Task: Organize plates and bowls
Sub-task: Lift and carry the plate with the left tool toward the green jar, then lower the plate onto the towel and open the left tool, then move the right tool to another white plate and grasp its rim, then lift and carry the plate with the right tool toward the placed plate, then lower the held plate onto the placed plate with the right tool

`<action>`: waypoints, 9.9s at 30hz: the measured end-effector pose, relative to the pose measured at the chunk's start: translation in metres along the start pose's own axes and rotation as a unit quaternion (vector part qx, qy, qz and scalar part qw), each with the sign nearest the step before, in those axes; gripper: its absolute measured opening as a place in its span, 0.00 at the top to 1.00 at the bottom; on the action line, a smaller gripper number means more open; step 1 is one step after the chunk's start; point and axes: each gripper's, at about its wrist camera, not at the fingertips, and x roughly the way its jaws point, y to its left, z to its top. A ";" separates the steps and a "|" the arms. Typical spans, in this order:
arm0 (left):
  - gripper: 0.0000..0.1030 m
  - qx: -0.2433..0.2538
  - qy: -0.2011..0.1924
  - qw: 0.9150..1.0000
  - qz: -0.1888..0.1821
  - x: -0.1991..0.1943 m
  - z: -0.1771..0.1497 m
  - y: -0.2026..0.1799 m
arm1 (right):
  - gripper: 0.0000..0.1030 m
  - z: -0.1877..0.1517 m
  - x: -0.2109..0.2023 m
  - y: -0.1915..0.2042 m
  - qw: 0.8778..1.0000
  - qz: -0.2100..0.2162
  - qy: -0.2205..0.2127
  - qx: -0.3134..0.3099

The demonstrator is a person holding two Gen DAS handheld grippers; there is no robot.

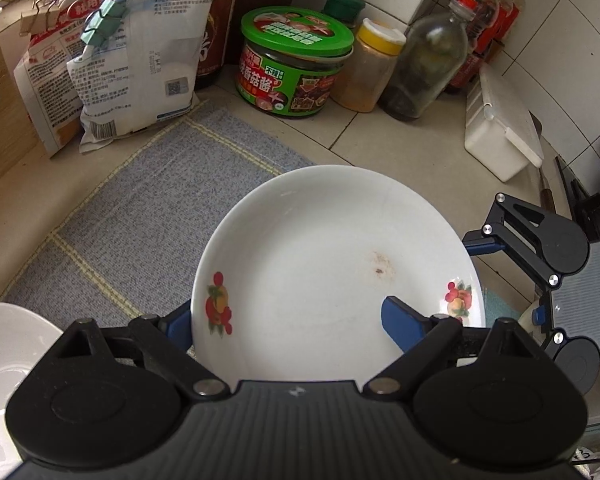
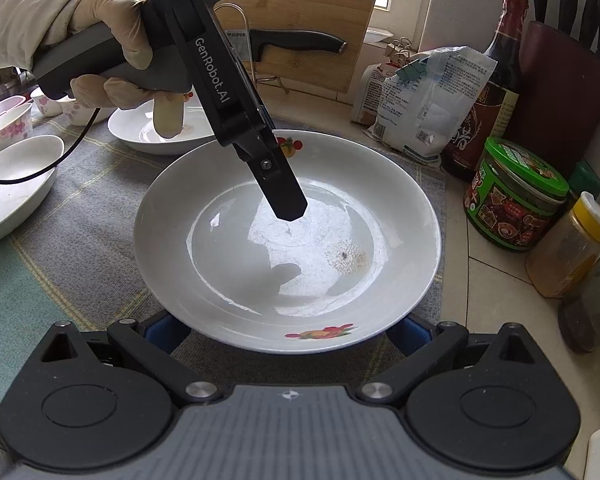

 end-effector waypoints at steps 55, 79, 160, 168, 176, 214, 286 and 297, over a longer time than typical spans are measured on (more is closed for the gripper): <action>0.09 0.032 -0.092 0.992 0.079 -0.063 -0.022 -0.029 | 0.00 -0.011 -0.010 -0.007 1.000 -0.021 0.011 0.015; 0.09 -0.065 -0.160 0.972 0.160 -0.130 -0.156 -0.091 | 0.00 -0.006 -0.048 0.057 0.999 0.032 -0.037 -0.004; 0.01 -0.097 -0.151 0.956 0.231 -0.142 -0.361 -0.055 | 0.00 0.082 0.063 0.202 0.970 0.218 0.075 0.083; 0.00 -0.099 -0.161 0.954 0.235 -0.143 -0.361 -0.055 | 0.00 0.090 0.069 0.196 0.961 0.256 0.094 0.051; 0.00 -0.087 -0.175 0.953 0.232 -0.143 -0.367 -0.058 | 0.00 0.100 0.076 0.193 0.954 0.277 0.108 0.038; 0.00 -0.037 -0.185 0.962 0.199 -0.149 -0.369 -0.046 | 0.00 0.139 0.112 0.188 0.924 0.321 0.178 0.107; 0.01 0.075 -0.165 0.971 0.156 -0.086 -0.168 -0.104 | 0.00 0.085 0.037 -0.011 0.948 0.243 0.108 0.175; 0.01 0.084 -0.162 0.972 0.145 -0.071 -0.141 -0.089 | 0.00 0.079 0.039 -0.046 0.951 0.224 0.102 0.189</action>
